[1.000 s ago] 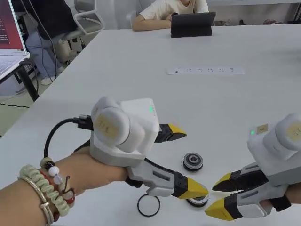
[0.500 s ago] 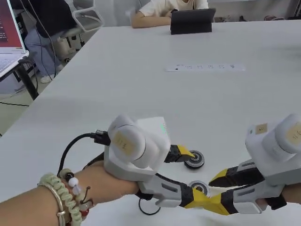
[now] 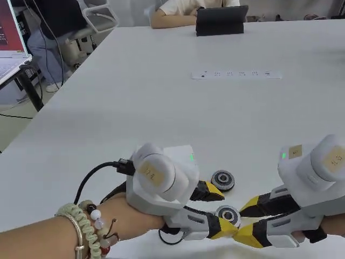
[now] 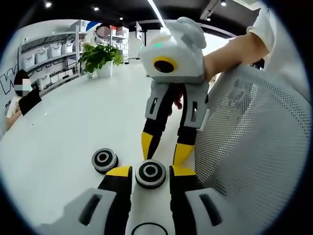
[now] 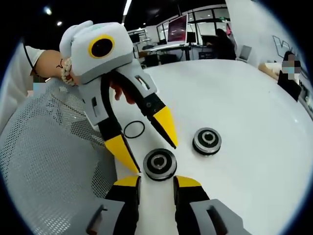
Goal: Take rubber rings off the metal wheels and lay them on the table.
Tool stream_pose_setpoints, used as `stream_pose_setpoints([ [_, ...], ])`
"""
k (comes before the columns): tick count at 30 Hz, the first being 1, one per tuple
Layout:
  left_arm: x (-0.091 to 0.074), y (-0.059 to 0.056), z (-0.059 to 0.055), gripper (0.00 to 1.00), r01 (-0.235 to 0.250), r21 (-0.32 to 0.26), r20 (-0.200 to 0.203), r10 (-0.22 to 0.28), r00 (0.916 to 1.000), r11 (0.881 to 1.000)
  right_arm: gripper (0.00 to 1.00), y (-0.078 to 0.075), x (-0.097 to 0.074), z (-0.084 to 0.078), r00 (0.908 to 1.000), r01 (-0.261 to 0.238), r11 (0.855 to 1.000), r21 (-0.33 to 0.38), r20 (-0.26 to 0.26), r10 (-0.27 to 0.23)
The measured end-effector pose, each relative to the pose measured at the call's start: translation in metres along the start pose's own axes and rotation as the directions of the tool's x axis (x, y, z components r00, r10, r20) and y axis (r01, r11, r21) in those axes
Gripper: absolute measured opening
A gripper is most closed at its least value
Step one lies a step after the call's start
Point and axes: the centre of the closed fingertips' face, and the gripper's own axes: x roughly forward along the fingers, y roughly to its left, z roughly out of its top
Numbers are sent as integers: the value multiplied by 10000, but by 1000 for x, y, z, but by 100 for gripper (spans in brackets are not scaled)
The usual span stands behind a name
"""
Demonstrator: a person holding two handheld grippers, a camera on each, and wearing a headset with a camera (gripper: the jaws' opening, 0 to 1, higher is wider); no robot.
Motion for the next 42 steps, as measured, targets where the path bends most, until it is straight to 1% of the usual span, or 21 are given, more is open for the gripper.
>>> stream_pose_setpoints([
  [4, 3, -2, -1, 20, 113, -25, -4, -113, 9999, 9999, 23, 0, 0, 2, 10000, 31, 9999, -117, 67, -30],
  [7, 5, -1, -2, 14, 23, -38, -91, -24, 10000, 10000, 23, -2, 0, 2, 9999, 128, 9997, -192, 51, -127],
  [8, 5, 0, -3, 13, -32, -15, -56, 31, 10000, 10000, 22, -3, 0, 1, 9998, 200, 9996, -221, 23, -199],
  [12, 5, 3, -3, 10, -160, 123, -49, 161, 9999, 9998, 20, -5, -1, 1, 9996, 280, 9994, -220, 52, -279],
  [19, 5, 2, -3, 8, -215, 259, 53, 214, 9998, 9994, 20, -3, 1, 5, 9993, 330, 9983, -482, 213, -320],
  [20, 5, 2, -4, 8, -232, 11, 82, 232, 9997, 9997, 20, -4, 1, 4, 9992, 359, 9980, -518, 195, -350],
  [21, 5, 4, -4, 8, -195, 127, 109, 194, 9998, 9997, 20, -4, 1, 4, 9992, 360, 9980, -528, 206, -349],
  [25, 6, 3, -4, 8, -205, 105, 183, 203, 9996, 9997, 19, -4, 2, 4, 9992, 335, 9976, -606, 216, -323],
  [27, 5, 3, -3, 8, -207, 106, 192, 205, 9996, 9997, 17, -4, 0, 3, 9995, 310, 9964, -789, 136, -300],
  [30, 5, 2, -3, 8, -219, 86, 217, 217, 9995, 9997, 13, -5, -2, 2, 9996, 280, 9960, -844, 72, -275],
  [38, 5, 2, -3, 8, -217, 31, 279, 216, 9994, 9998, 10, -6, -2, 1, 9995, 303, 9941, -1045, -64, -312],
  [39, 5, 2, -3, 8, -217, 28, 283, 217, 9994, 9998, 6, -6, -2, 1, 9994, 307, 9941, -1044, -107, -320],
  [40, 5, 2, -2, 8, -217, 29, 286, 216, 9994, 9998, 0, -12, -4, -5, 9970, 603, 9912, -1182, -407, -655],
  [41, 4, 1, -2, 8, -227, 23, 298, 226, 9993, 9997, 0, -8, -2, -2, 9989, 379, 9937, -1051, -222, -405],
  [42, 4, 1, -2, 8, -229, 27, 303, 228, 9993, 9997, 0, -10, -2, -2, 9986, 453, 9946, -933, -225, -476],
])
